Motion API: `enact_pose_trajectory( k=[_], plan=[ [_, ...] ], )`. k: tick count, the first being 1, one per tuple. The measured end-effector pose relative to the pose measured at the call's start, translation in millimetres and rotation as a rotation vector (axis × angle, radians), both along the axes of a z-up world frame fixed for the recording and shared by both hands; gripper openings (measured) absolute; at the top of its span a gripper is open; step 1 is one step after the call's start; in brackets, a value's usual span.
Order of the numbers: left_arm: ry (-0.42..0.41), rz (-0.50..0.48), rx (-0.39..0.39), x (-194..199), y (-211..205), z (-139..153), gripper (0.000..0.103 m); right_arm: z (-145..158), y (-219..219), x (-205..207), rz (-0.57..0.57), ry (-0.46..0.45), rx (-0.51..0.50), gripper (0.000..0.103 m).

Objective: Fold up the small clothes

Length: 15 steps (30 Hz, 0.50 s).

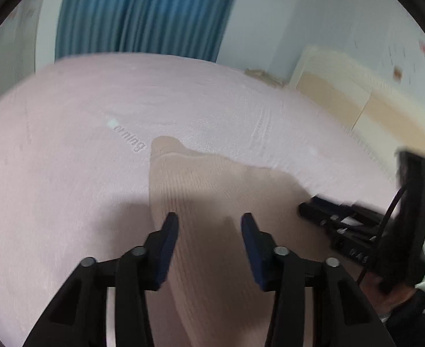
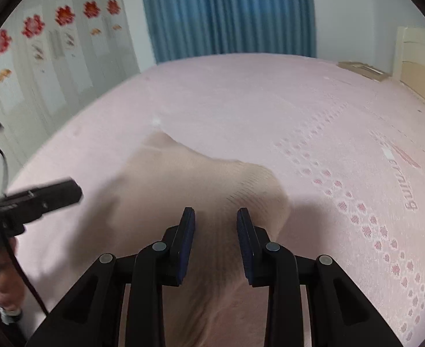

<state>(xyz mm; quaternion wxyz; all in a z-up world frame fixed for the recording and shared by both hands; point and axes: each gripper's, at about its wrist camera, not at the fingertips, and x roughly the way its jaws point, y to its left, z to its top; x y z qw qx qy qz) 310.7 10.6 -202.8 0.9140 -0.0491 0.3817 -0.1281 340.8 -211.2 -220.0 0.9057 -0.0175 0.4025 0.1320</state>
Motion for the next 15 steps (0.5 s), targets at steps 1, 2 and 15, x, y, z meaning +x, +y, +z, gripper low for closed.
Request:
enact_pose_trajectory(
  k=[1, 2, 15],
  plan=[
    [0.0, -0.006, 0.037, 2.6, -6.7, -5.0, 0.033, -2.9, 2.1, -0.5, 0.007, -0.021, -0.037, 0.034],
    [-0.005, -0.007, 0.059, 2.3, -8.3, -10.0, 0.033, -4.3, 0.6, -0.6, 0.016, -0.043, -0.052, 0.035],
    [0.002, -0.017, 0.093, 9.7, -13.5, -17.6, 0.035, -20.3, -9.9, 13.3, -0.031, 0.024, 0.008, 0.036]
  ],
)
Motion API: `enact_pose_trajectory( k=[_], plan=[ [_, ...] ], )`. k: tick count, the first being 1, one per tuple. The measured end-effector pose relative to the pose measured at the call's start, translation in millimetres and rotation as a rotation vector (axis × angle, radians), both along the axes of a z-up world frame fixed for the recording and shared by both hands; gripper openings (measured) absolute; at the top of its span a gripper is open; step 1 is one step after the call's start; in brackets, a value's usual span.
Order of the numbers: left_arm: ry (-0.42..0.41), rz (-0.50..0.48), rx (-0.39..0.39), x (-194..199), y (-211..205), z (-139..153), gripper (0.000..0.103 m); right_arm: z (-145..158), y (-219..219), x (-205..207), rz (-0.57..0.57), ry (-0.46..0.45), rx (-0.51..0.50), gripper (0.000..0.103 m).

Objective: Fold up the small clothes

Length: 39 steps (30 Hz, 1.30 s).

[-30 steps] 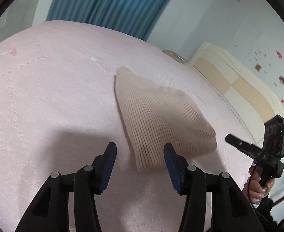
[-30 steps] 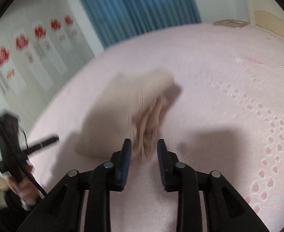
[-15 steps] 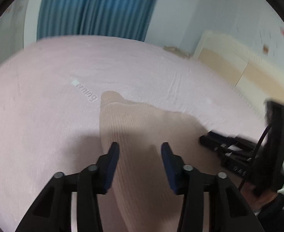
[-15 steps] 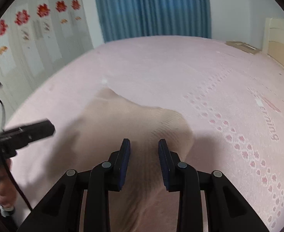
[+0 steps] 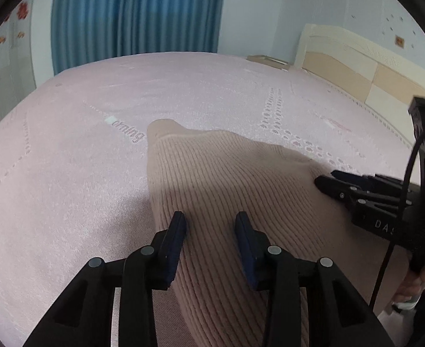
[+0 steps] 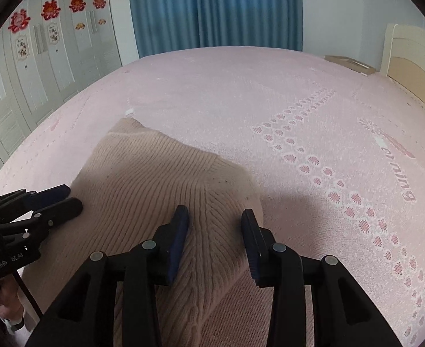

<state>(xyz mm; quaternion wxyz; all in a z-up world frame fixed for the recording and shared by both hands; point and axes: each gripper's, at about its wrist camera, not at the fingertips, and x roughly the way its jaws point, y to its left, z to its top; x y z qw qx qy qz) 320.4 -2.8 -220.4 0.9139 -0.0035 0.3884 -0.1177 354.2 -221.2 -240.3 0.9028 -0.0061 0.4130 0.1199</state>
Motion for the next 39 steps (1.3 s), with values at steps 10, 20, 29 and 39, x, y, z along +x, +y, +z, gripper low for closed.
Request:
enact_pose_trajectory(
  k=[10, 20, 29, 39],
  plan=[
    [0.009, 0.01, -0.045, -0.5, 8.3, -3.2, 0.036, -4.5, -3.6, 5.9, -0.031, 0.033, 0.057, 0.04],
    [-0.01, 0.012, -0.026, -4.6, 4.0, -4.9, 0.039, -4.0, -2.6, 4.7, -0.017, 0.032, 0.045, 0.04],
    [0.026, 0.024, -0.078, -3.4, 7.0, -3.4, 0.04, 1.9, -3.5, 6.9, -0.03, 0.067, 0.037, 0.045],
    [0.058, 0.016, -0.168, 1.1, 18.4, -0.4, 0.041, 10.7, -4.1, 1.4, 0.024, 0.025, 0.0, 0.045]
  ],
)
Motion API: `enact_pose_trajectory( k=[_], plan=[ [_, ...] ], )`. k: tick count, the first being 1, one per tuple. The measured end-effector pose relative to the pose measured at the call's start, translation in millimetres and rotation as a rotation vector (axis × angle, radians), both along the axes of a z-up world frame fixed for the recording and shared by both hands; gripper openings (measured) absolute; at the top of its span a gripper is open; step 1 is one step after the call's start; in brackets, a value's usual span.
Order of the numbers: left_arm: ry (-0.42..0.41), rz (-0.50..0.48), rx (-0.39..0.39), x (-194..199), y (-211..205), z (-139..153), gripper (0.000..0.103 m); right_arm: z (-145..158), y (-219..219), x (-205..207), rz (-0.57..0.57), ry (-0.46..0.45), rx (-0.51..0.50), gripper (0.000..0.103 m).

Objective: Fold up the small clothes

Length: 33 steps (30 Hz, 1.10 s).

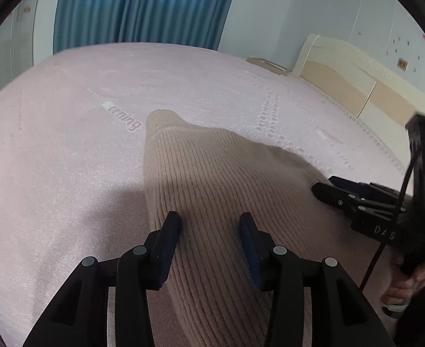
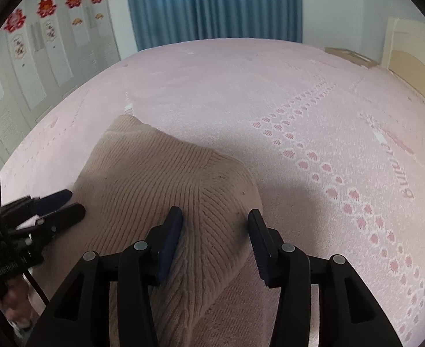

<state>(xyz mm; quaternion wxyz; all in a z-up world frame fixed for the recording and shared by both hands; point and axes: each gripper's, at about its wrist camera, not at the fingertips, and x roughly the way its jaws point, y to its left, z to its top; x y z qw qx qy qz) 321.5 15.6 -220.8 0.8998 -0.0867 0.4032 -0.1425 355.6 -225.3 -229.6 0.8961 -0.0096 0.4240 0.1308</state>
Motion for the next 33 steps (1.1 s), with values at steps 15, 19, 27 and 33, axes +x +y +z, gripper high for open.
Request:
enact_pose_trajectory(
  k=[15, 19, 27, 33],
  plan=[
    [0.004, -0.005, -0.064, -6.5, 5.8, -1.1, 0.042, 4.4, 20.2, -27.6, 0.048, -0.045, -0.061, 0.039],
    [0.015, -0.002, -0.087, -8.1, 5.2, -0.8, 0.044, 4.3, 22.2, -30.7, 0.047, -0.067, -0.097, 0.037],
    [-0.003, 0.0, -0.022, -16.4, -3.0, 2.3, 0.046, 14.2, 12.6, -30.6, 0.045, -0.046, -0.008, 0.038],
    [0.004, -0.025, -0.002, -26.1, 0.7, 3.7, 0.046, 12.1, 15.2, -40.4, 0.081, -0.053, -0.022, 0.038]
  ],
)
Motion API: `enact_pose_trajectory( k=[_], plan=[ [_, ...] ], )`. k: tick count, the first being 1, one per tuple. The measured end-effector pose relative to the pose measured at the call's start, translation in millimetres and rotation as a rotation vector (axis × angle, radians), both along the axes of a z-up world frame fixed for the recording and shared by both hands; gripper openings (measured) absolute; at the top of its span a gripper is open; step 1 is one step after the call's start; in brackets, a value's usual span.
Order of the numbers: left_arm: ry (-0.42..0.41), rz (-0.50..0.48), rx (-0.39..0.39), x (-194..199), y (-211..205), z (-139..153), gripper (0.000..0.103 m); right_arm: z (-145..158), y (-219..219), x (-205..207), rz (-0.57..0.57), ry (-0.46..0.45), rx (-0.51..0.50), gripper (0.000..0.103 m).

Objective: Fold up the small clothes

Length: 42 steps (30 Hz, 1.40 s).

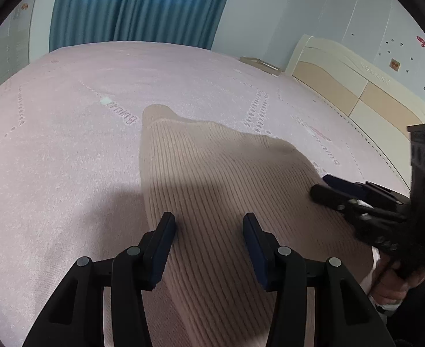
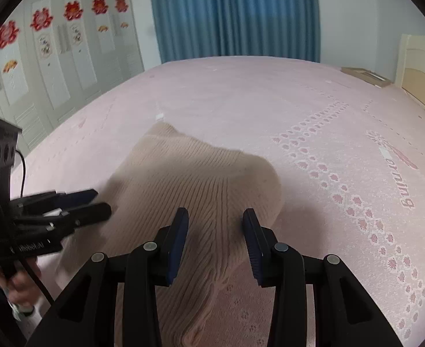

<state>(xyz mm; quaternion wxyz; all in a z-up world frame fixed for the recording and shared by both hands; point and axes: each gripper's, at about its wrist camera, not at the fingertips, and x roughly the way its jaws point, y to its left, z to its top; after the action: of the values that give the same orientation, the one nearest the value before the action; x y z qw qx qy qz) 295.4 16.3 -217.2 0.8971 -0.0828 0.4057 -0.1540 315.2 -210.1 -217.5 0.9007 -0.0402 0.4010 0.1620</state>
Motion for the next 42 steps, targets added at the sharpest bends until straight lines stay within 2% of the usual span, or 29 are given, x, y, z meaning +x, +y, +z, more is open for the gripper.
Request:
enact_pose_trajectory(
  k=[2, 12, 16, 21, 26, 31, 33, 38, 42],
  plan=[
    [0.006, -0.002, 0.018, -2.9, -1.1, -1.9, 0.046, -10.1, 4.4, 3.0, -0.006, 0.023, -0.037, 0.038],
    [-0.012, 0.011, 0.087, -4.9, -10.1, -2.3, 0.047, -17.6, 2.7, 10.4, -0.022, 0.051, -0.008, 0.041],
    [0.006, 0.021, 0.067, -4.9, -7.2, -1.5, 0.048, -16.6, 2.2, 10.7, -0.038, 0.061, 0.005, 0.041],
    [0.022, 0.01, 0.056, -8.7, -2.1, -0.4, 0.049, -15.1, 6.3, 6.6, -0.031, 0.033, -0.025, 0.042],
    [0.023, -0.011, 0.05, -16.3, -1.4, 3.4, 0.049, -7.6, -7.8, 7.1, -0.032, 0.045, 0.034, 0.042],
    [0.016, -0.029, 0.08, -23.9, -6.5, 4.6, 0.049, -14.2, -8.8, 8.8, -0.038, 0.044, 0.016, 0.042],
    [0.018, -0.024, 0.084, -26.3, -6.7, 5.9, 0.049, -11.9, -8.6, 7.1, -0.045, 0.041, 0.024, 0.042],
    [0.049, 0.005, 0.027, -31.9, -1.0, 6.7, 0.049, -4.6, -24.9, -1.8, -0.06, 0.043, 0.09, 0.043],
    [0.063, 0.037, 0.039, -39.8, -2.6, 1.8, 0.049, -5.4, -28.9, -10.3, -0.078, 0.061, 0.102, 0.044]
  ],
)
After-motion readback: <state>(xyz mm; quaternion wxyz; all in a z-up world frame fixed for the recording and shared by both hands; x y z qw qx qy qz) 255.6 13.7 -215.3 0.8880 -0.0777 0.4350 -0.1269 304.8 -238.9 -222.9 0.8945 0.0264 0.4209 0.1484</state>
